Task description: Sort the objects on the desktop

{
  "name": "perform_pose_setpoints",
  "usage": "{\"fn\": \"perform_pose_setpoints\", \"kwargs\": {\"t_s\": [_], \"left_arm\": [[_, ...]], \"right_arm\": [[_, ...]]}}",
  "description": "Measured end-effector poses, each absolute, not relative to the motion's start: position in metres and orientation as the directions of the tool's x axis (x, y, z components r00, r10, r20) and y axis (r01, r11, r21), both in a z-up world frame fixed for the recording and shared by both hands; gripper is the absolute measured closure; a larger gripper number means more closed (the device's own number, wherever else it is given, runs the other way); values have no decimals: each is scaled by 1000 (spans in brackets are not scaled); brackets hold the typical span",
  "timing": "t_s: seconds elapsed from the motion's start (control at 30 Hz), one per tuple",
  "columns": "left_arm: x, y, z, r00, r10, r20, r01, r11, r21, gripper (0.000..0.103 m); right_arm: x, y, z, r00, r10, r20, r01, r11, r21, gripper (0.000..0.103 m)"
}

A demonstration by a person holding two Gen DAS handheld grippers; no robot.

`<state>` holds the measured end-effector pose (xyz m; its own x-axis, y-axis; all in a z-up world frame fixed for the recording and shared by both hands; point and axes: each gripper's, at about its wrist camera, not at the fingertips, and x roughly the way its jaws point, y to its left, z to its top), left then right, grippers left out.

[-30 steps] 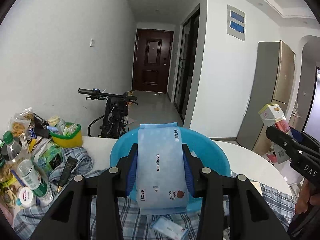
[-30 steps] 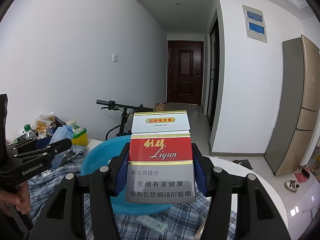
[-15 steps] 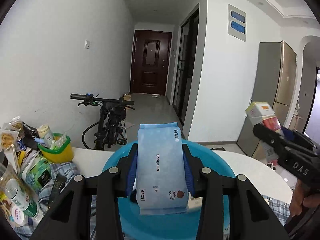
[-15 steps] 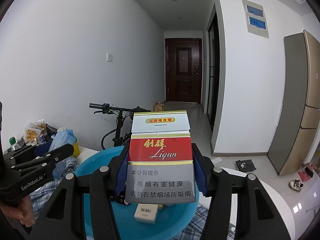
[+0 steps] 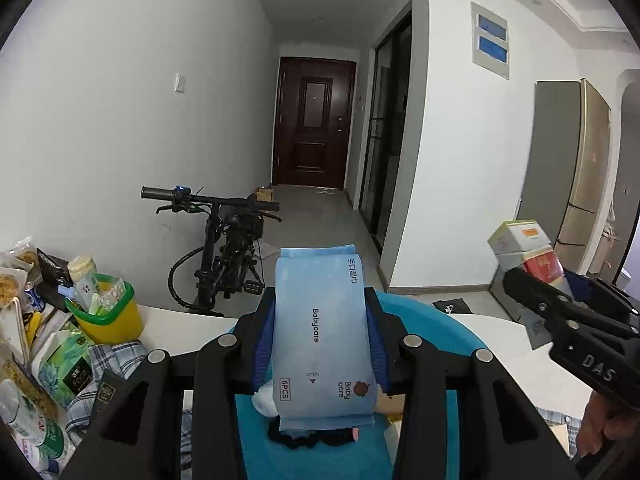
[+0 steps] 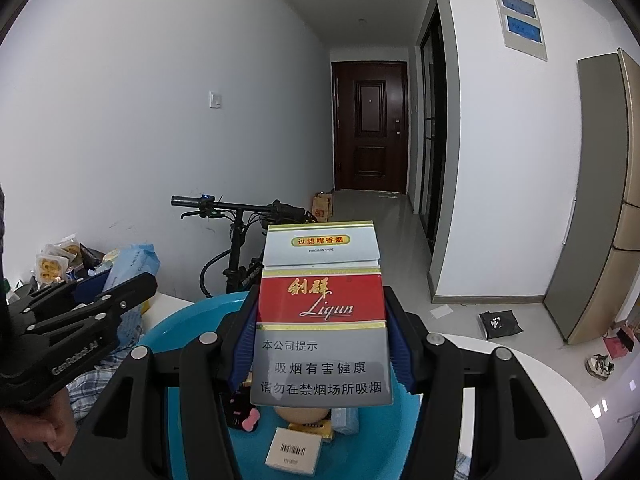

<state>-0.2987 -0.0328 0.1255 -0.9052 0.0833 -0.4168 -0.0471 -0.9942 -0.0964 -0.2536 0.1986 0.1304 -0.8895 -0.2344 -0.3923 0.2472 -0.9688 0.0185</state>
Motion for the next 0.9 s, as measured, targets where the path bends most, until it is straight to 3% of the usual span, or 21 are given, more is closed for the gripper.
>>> {"fn": "perform_pose_setpoints", "kwargs": {"t_s": [0.5,0.9], "left_arm": [[-353,-32,108,-877,67,-477,-30,-996,-85,60],[-379,-29,77,-812,77,-578,-31,-996,-89,60]], "right_arm": [[-304,196,124,-886,-249,-390,260,-965,24,48],[-337,195,102,-798,-289,-529,300,-952,67,48]]}}
